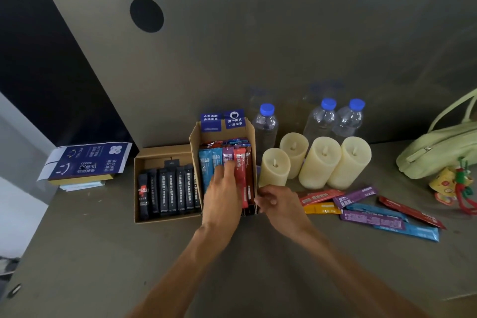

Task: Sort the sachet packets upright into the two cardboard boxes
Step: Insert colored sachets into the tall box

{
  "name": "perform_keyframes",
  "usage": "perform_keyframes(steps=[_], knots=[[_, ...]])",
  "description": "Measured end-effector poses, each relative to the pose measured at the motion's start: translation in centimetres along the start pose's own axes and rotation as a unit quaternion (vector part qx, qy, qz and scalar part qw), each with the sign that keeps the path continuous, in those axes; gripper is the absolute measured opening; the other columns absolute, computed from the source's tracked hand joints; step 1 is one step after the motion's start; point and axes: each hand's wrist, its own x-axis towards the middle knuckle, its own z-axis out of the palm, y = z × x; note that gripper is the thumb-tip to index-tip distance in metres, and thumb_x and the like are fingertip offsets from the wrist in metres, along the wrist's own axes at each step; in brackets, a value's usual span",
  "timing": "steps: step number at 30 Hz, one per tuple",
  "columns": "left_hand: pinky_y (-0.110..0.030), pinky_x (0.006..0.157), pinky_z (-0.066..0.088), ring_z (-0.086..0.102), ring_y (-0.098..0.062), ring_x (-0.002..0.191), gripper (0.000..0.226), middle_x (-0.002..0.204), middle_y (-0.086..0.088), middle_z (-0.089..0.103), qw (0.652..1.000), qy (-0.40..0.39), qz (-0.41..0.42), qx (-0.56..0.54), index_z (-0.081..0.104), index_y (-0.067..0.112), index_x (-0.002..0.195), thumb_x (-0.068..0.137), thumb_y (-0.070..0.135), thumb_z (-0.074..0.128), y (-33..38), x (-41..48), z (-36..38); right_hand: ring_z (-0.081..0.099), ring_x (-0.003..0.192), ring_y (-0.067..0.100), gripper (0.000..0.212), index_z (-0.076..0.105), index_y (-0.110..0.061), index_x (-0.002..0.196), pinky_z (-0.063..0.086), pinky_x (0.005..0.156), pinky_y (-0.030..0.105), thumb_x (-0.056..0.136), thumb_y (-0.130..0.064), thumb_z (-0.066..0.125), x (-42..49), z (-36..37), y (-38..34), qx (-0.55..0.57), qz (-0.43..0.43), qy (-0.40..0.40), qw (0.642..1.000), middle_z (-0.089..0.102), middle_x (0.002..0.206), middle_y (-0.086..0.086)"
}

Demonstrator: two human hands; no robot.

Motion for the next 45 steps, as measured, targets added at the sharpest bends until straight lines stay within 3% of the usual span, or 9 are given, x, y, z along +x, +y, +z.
perform_keyframes(steps=[5,11,15,20,26,31,35,38,45], knots=[[-0.04,0.089,0.056,0.06,-0.024,0.106,0.082,0.125,-0.007,0.045,0.986,-0.029,0.069,0.151,0.014,0.031,0.153,0.091,0.023,0.066,-1.6,-1.3,0.9,0.067,0.073,-0.002,0.013,0.074,-0.021,0.102,0.047,0.064,0.007,0.096,-0.025,0.063,-0.1,0.1,0.1,0.005,-0.007,0.0,1.0,0.07,0.081,-0.014],[-0.037,0.092,0.054,0.059,-0.022,0.111,0.085,0.131,-0.007,0.043,0.983,-0.039,0.042,0.172,0.008,0.031,0.156,0.093,0.018,0.063,-1.6,-1.3,1.2,0.069,0.072,0.003,0.012,0.072,-0.022,0.102,0.053,0.067,0.015,0.096,-0.025,0.063,-0.2,0.1,0.0,0.008,-0.004,0.0,1.0,0.074,0.084,-0.008],[-0.038,0.095,0.053,0.058,-0.022,0.115,0.085,0.138,-0.009,0.04,0.984,-0.049,0.03,0.166,0.002,0.031,0.157,0.095,0.018,0.059,-1.5,-1.4,1.5,0.068,0.07,0.0,0.01,0.072,-0.021,0.099,0.048,0.062,0.008,0.096,-0.025,0.063,-0.2,0.1,-0.2,0.008,-0.003,0.006,1.0,0.072,0.081,-0.01],[-0.038,0.085,0.058,0.064,-0.023,0.104,0.089,0.133,-0.009,0.046,0.988,-0.04,0.041,0.145,0.006,0.032,0.156,0.091,0.017,0.065,-2.3,-1.4,1.9,0.067,0.071,-0.002,0.01,0.072,-0.022,0.101,0.047,0.062,0.008,0.096,-0.026,0.063,-0.3,0.1,-0.4,0.002,0.001,0.001,1.0,0.072,0.084,-0.011],[-0.039,0.091,0.056,0.06,-0.023,0.111,0.09,0.132,-0.007,0.045,0.991,-0.049,0.042,0.12,0.002,0.031,0.157,0.093,0.017,0.063,-2.1,-1.8,1.3,0.067,0.069,-0.003,0.012,0.072,-0.021,0.102,0.045,0.06,0.007,0.096,-0.027,0.063,-0.6,-0.1,-0.7,0.005,0.01,0.003,1.0,0.069,0.075,-0.014],[-0.043,0.084,0.058,0.06,-0.022,0.107,0.069,0.124,-0.003,0.051,0.999,-0.027,0.026,0.029,0.024,0.028,0.151,0.093,0.018,0.061,-0.4,-3.1,0.1,0.07,0.073,0.005,0.011,0.072,-0.015,0.1,0.055,0.07,0.023,0.092,-0.019,0.065,-1.5,-1.2,0.0,0.044,0.016,0.016,0.999,0.074,0.081,-0.004],[-0.032,0.06,0.053,0.062,-0.016,0.084,0.024,0.105,0.006,0.057,0.996,-0.026,0.084,-0.033,0.053,0.025,0.112,0.091,0.023,0.065,2.5,-4.9,1.2,0.066,0.065,-0.001,0.008,0.068,-0.002,0.1,0.051,0.064,0.014,0.092,-0.003,0.065,-3.3,-3.0,1.9,0.089,0.04,0.032,0.995,0.072,0.081,-0.002],[-0.041,0.058,0.053,0.063,-0.018,0.076,0.011,0.096,0.006,0.059,0.99,-0.074,0.104,-0.059,0.057,0.021,0.094,0.09,0.025,0.067,4.9,-5.5,3.7,0.062,0.059,-0.006,0.007,0.069,-0.006,0.091,0.046,0.061,0.01,0.089,0.0,0.066,-4.9,-5.2,4.4,0.055,0.042,0.077,0.995,0.065,0.069,-0.011],[-0.041,0.084,0.049,0.061,-0.027,0.1,0.029,0.112,-0.003,0.059,0.973,-0.143,0.162,0.078,0.061,0.019,0.118,0.09,0.026,0.061,10.3,-4.5,10.7,0.062,0.059,-0.005,0.015,0.071,-0.012,0.08,0.047,0.064,0.01,0.088,-0.001,0.064,-8.4,-11.7,10.3,0.016,0.118,0.129,0.985,0.068,0.069,-0.007]])
